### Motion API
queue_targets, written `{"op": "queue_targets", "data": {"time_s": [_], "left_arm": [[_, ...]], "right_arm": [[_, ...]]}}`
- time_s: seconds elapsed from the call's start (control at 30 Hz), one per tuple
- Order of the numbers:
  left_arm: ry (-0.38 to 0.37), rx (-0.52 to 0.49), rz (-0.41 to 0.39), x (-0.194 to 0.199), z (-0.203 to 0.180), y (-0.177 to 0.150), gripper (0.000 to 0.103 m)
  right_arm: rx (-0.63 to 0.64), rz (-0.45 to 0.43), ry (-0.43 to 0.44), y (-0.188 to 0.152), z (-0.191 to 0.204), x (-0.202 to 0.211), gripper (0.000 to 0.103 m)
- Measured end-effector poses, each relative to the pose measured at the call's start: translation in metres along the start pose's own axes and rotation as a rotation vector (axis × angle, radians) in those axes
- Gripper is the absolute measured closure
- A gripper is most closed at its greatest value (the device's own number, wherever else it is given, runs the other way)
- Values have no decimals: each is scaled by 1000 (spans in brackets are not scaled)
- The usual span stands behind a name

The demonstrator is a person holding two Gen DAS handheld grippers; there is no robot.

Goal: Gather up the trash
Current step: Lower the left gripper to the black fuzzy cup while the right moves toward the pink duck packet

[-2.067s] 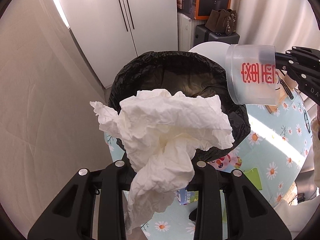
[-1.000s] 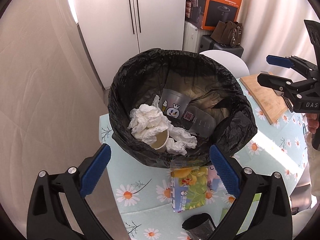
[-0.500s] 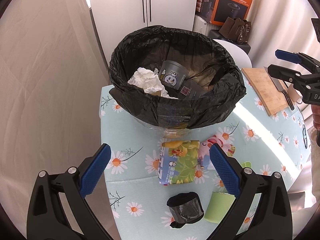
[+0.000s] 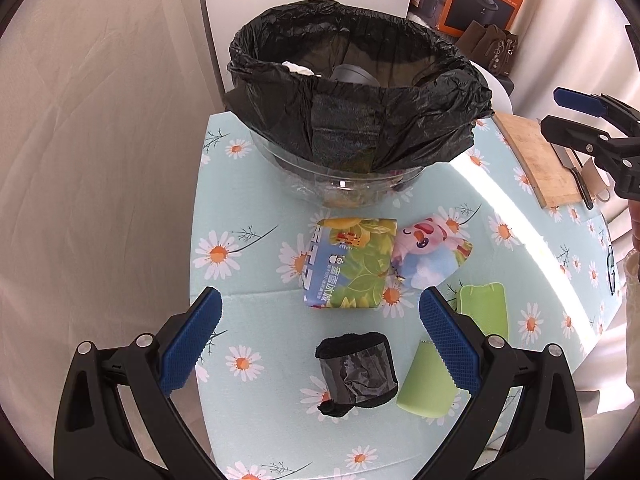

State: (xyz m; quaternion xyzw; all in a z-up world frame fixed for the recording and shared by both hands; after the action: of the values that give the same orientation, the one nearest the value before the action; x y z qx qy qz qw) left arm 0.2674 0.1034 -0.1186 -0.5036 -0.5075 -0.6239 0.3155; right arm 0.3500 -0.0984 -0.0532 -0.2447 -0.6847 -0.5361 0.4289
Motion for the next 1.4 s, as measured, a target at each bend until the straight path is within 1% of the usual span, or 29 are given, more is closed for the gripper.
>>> {"op": "queue_targets", "data": {"time_s": [0.2, 0.33, 0.47, 0.57, 0.73, 0.93, 1.1, 1.2, 1.3, 1.37, 1.4], "left_arm": [[-24, 12, 56, -23, -4, -20, 6], [-28, 13, 94, -39, -6, -32, 6], [-49, 14, 130, -56, -10, -45, 6], [-49, 9, 150, -68, -13, -54, 6], [-62, -5, 186, -87, -16, -66, 6], [-73, -28, 223, -107, -21, -76, 6], [-116, -27, 242, -122, -23, -76, 6], [-106, -42, 256, -131, -26, -76, 6], [-73, -86, 234, -134, -30, -73, 6], [-30, -129, 222, -138, -34, -71, 6], [8, -159, 213, -140, -36, -70, 4]], "right_arm": [[21, 43, 17, -15, 11, -18, 17], [43, 89, 28, -27, 20, -36, 17], [63, 148, 53, -43, 31, -59, 17], [69, 194, 80, -55, 39, -77, 17], [72, 262, 96, -73, 51, -107, 17], [111, 320, 84, -87, 66, -132, 17], [119, 357, 84, -93, 75, -152, 17], [125, 374, 86, -96, 78, -162, 17], [122, 386, 85, -97, 80, -172, 17], [113, 391, 91, -97, 81, -177, 17], [110, 391, 92, -96, 82, -179, 17]]}}
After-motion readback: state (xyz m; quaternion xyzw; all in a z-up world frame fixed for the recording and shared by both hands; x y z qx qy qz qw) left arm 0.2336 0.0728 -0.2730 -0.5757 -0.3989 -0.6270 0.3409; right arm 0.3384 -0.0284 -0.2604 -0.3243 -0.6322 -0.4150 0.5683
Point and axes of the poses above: each gripper's, at about its wrist camera, not at the fingertips, and x roughly against the way its jaws point, z to its left, y to its top, the point moved 8 cm from there along -x, roughly the way its jaws point, and after that the axes turned 8 degrees about z, right-handed, at the moved point
